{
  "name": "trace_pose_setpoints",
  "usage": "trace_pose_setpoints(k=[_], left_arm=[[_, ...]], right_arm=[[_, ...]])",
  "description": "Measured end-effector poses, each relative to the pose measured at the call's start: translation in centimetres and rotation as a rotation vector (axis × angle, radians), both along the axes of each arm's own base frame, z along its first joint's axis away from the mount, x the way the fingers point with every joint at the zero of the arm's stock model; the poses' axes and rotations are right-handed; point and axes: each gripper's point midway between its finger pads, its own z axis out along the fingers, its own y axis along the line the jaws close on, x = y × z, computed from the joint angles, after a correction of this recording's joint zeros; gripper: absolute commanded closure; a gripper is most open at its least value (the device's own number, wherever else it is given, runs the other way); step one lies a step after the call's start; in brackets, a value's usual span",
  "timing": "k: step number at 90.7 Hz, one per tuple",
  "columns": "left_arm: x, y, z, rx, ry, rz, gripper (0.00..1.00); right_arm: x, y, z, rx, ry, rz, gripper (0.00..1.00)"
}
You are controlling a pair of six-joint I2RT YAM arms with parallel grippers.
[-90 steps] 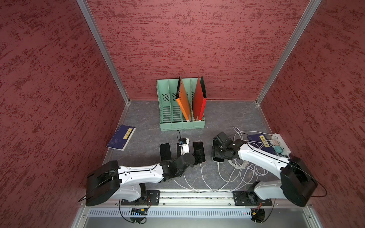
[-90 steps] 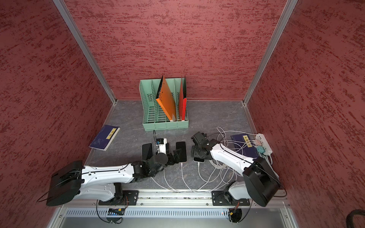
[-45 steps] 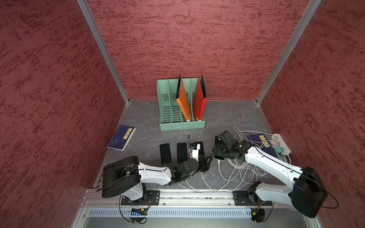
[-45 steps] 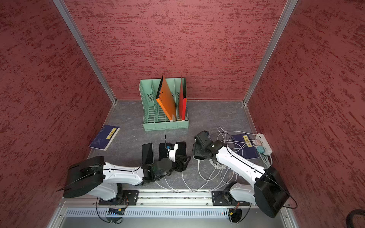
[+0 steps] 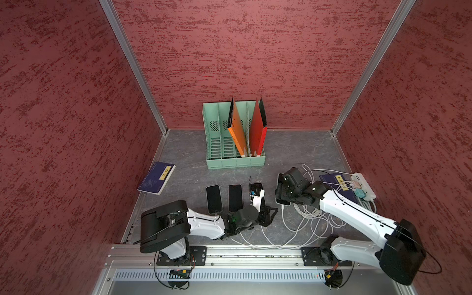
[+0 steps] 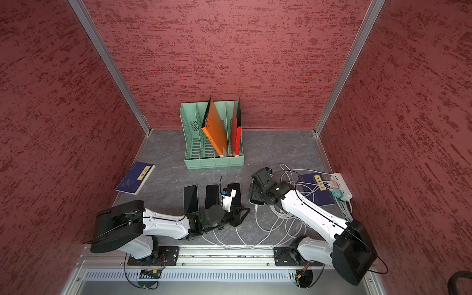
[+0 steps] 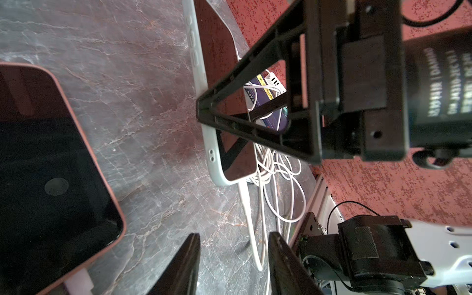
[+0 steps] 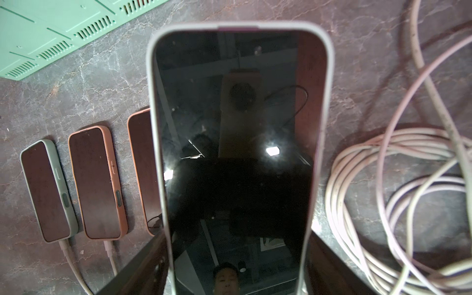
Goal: Unplug the charging cable from the phone
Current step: Remove the charging cable from the phone.
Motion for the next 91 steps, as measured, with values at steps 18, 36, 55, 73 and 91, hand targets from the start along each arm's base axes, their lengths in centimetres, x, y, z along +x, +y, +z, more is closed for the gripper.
trace_pose_setpoints(k=[18,36,55,73,91], left_arm=[[-0.3,-1.0,-1.6,0.007,0.035,-0.047,0.54],[-0.3,-1.9,-2.9,0.016,0.083,-0.094,0.55],[-0.6,-3.0,-2.2,-0.020,0.089,-0.131,0.56],[-0.9,-3.6,-1.4,-0.049,0.069,-0.156,0.56],[-0.8,-4.5,-0.8,-0.049,0.058,-0.170,0.79]], right_arm=[[0.2,0.1,0.7,0.017,-0.019,-0.012,0.50],[0.3,0.1,1.2,0.039,-0.027,-0.032,0.50],[0.2,0.1,1.7,0.062,-0.044,-0.044,0.51],[0.0,0.1,1.8,0.077,-0.047,-0.046,0.51],[-0.2,0.1,2.4,0.101,-0.062,-0.047,0.51]])
